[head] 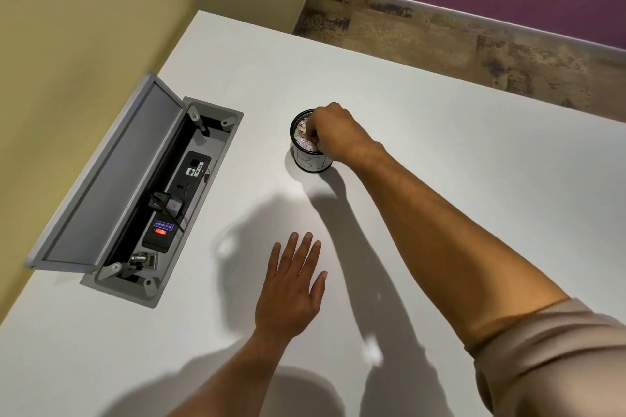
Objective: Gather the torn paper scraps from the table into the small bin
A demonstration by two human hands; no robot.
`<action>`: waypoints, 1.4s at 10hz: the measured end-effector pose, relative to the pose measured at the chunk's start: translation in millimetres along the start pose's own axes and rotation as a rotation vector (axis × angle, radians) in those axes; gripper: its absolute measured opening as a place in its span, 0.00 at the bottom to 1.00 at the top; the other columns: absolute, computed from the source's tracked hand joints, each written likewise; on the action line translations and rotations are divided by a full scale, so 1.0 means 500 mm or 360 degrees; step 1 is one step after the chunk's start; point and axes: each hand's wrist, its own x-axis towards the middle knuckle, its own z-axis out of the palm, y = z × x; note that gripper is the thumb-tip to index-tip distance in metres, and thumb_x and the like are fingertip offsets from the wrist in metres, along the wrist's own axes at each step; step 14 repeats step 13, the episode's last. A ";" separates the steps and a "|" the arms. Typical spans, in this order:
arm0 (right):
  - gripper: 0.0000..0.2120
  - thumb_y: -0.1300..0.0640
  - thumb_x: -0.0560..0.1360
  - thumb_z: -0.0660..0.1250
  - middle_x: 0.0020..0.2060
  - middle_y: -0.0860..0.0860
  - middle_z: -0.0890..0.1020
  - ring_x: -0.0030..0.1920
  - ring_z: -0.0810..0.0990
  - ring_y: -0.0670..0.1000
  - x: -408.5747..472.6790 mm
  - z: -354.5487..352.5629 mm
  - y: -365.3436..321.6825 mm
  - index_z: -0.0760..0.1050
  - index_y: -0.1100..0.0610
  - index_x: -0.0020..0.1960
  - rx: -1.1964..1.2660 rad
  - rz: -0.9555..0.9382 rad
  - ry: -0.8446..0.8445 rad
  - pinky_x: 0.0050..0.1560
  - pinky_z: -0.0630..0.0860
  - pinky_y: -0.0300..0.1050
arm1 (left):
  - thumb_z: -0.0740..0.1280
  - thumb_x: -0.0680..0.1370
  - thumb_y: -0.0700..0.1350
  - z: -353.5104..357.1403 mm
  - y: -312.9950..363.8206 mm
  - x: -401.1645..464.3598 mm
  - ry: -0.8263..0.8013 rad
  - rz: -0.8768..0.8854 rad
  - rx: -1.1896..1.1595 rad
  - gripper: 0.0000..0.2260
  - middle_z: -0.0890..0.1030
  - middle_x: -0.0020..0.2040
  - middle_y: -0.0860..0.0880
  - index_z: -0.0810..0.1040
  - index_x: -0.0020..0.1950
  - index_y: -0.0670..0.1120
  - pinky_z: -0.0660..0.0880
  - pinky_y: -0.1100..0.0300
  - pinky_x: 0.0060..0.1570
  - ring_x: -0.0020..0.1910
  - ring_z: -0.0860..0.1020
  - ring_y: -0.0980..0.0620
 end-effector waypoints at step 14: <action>0.32 0.41 0.82 0.47 0.79 0.50 0.51 0.79 0.45 0.48 -0.873 0.292 0.252 0.47 0.56 0.79 0.0098 0.0929 0.0455 0.77 0.40 0.47 | 0.44 0.80 0.63 -0.115 0.231 -0.208 -0.0184 0.0148 -0.0060 0.34 0.55 0.80 0.47 0.59 0.78 0.42 0.45 0.47 0.77 0.80 0.50 0.47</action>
